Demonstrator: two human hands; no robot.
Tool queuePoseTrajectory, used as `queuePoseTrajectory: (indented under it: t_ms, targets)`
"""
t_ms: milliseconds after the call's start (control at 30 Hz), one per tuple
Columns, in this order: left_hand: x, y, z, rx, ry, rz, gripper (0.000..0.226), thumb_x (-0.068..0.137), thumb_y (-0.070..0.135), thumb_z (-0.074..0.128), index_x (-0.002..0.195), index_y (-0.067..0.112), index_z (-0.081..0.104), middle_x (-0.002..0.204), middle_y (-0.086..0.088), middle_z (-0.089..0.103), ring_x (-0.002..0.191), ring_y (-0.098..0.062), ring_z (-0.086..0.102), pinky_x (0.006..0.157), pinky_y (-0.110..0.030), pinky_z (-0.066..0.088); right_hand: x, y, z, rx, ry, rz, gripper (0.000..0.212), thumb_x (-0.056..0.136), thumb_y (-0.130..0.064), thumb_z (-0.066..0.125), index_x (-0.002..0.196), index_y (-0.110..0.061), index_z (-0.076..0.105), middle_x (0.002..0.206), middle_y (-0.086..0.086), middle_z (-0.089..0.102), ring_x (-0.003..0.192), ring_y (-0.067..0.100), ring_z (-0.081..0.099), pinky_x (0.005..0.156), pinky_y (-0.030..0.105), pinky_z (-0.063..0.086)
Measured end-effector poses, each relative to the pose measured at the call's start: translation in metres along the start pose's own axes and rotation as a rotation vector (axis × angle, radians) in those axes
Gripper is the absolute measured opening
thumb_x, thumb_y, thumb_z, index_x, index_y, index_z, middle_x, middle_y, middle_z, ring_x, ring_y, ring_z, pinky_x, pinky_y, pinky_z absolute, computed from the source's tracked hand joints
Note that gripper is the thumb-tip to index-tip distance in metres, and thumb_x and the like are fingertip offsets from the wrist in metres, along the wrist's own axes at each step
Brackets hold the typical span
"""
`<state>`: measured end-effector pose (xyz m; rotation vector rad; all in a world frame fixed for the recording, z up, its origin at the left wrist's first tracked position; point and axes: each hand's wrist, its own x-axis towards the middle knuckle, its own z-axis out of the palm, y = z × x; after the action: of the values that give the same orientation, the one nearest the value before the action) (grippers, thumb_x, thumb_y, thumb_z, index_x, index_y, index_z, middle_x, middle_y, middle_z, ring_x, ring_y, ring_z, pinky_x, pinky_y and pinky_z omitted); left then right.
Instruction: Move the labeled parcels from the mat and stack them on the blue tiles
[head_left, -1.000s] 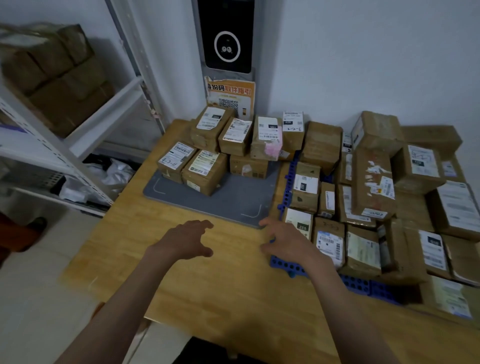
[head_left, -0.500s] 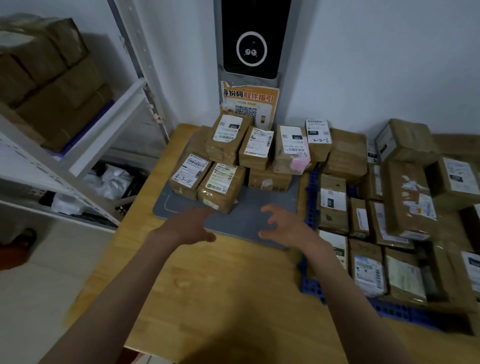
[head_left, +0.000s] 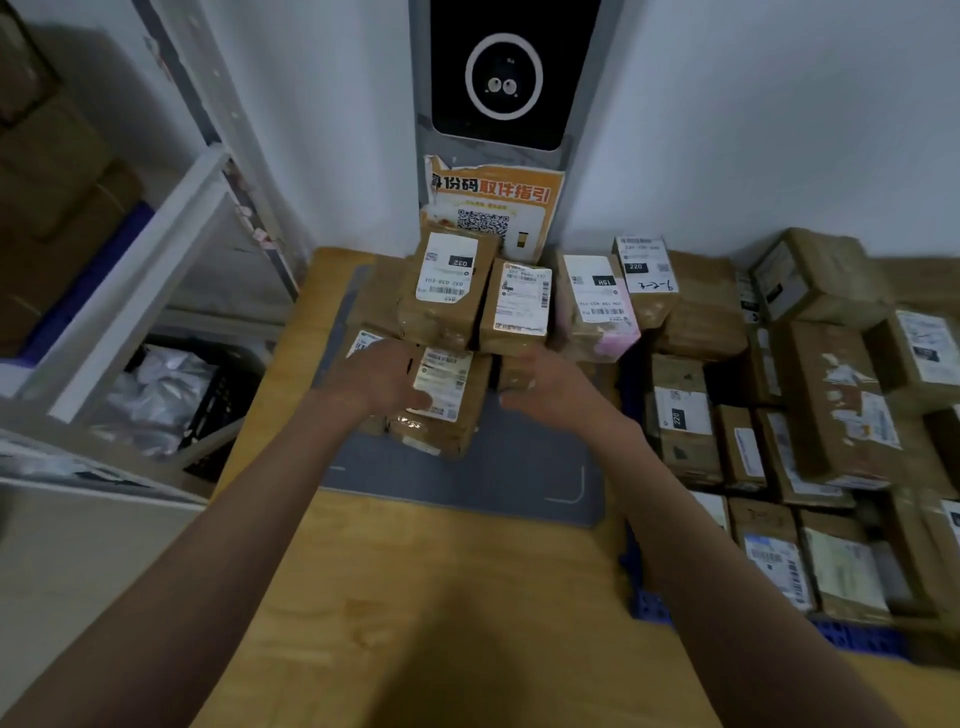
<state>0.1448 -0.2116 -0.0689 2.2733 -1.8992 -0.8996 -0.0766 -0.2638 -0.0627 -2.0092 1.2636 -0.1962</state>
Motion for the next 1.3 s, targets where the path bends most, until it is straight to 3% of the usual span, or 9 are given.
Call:
queuePoseTrajectory:
  t_ms: [100,233,333,433,700,800,933,1100,1300]
  targets:
    - [0.022,-0.009,-0.014,-0.004,0.009,-0.025,0.056,0.082,0.035,0.074,0.130,0.018,0.052,0.129,-0.004,0.058,0.114,-0.023,0.056,0.080,-0.030,0.042,0.036,-0.012,0.005,-0.129,-0.046,0.051,0.040,0.086,-0.026,0.066,0.122,-0.010,0.058,0.124,0.005,0.057,0.114,0.022,0.055,0.094,0.038,0.049]
    - [0.053,-0.014,-0.027,0.027,0.061,-0.063,0.052,0.084,0.036,0.071,0.126,0.014,0.050,0.128,-0.008,0.057,0.107,-0.025,0.055,0.077,-0.036,0.044,0.071,-0.023,0.009,-0.128,-0.033,0.108,0.031,0.086,-0.021,0.065,0.112,-0.008,0.054,0.096,0.000,0.046,0.109,0.026,0.049,0.088,0.042,0.051]
    - [0.074,-0.018,-0.029,-0.058,0.069,-0.068,0.086,0.080,0.036,0.074,0.149,0.013,0.027,0.148,-0.011,0.040,0.133,-0.030,0.040,0.096,-0.043,0.042,0.092,-0.028,0.012,-0.195,-0.051,0.106,0.045,0.086,-0.034,0.065,0.125,-0.015,0.051,0.115,0.006,0.049,0.111,0.028,0.044,0.090,0.040,0.046]
    - [0.092,-0.019,-0.029,-0.135,0.051,-0.083,0.113,0.075,0.038,0.081,0.155,0.010,0.006,0.158,-0.008,0.025,0.142,-0.027,0.029,0.108,-0.038,0.033,0.109,-0.027,0.016,-0.251,-0.039,0.151,0.053,0.087,-0.037,0.066,0.130,-0.014,0.049,0.126,0.011,0.046,0.117,0.030,0.041,0.095,0.046,0.047]
    - [0.106,-0.017,-0.027,-0.526,0.108,-0.014,0.069,0.063,0.014,0.090,0.125,0.012,0.062,0.122,-0.004,0.066,0.108,-0.018,0.060,0.093,-0.033,0.050,0.123,-0.033,0.030,-0.155,0.071,0.221,0.035,0.087,-0.015,0.062,0.118,-0.004,0.052,0.131,0.016,0.032,0.108,0.036,0.050,0.094,0.048,0.050]
    - [0.101,-0.018,-0.028,-0.511,0.151,-0.030,0.067,0.062,0.015,0.090,0.123,0.012,0.063,0.117,-0.002,0.065,0.101,-0.015,0.057,0.083,-0.025,0.045,0.120,-0.036,0.033,-0.098,0.117,0.207,0.025,0.087,-0.013,0.060,0.109,-0.005,0.050,0.127,0.016,0.034,0.103,0.035,0.052,0.089,0.042,0.049]
    - [0.086,-0.028,-0.028,-0.560,0.128,-0.022,0.074,0.062,0.007,0.088,0.129,0.008,0.057,0.126,-0.006,0.061,0.118,-0.025,0.056,0.098,-0.035,0.047,0.107,-0.039,0.036,-0.039,0.103,0.197,0.030,0.087,-0.015,0.063,0.112,-0.004,0.051,0.129,0.015,0.034,0.100,0.032,0.052,0.089,0.043,0.050]
    - [0.046,-0.035,-0.017,-0.519,0.181,0.003,0.082,0.061,0.016,0.089,0.134,0.019,0.051,0.126,-0.002,0.056,0.118,-0.025,0.052,0.098,-0.044,0.048,0.075,-0.043,0.044,0.094,0.137,0.168,0.035,0.088,-0.014,0.061,0.120,-0.006,0.051,0.125,0.010,0.039,0.109,0.026,0.047,0.097,0.040,0.046]
    - [0.001,-0.048,0.025,-0.463,0.228,-0.036,0.069,0.060,0.021,0.088,0.122,0.022,0.058,0.106,0.012,0.055,0.105,-0.017,0.059,0.085,-0.030,0.051,0.017,-0.029,0.074,0.201,0.097,0.186,0.035,0.088,-0.014,0.062,0.122,-0.010,0.053,0.119,0.005,0.045,0.100,0.021,0.051,0.091,0.043,0.051]
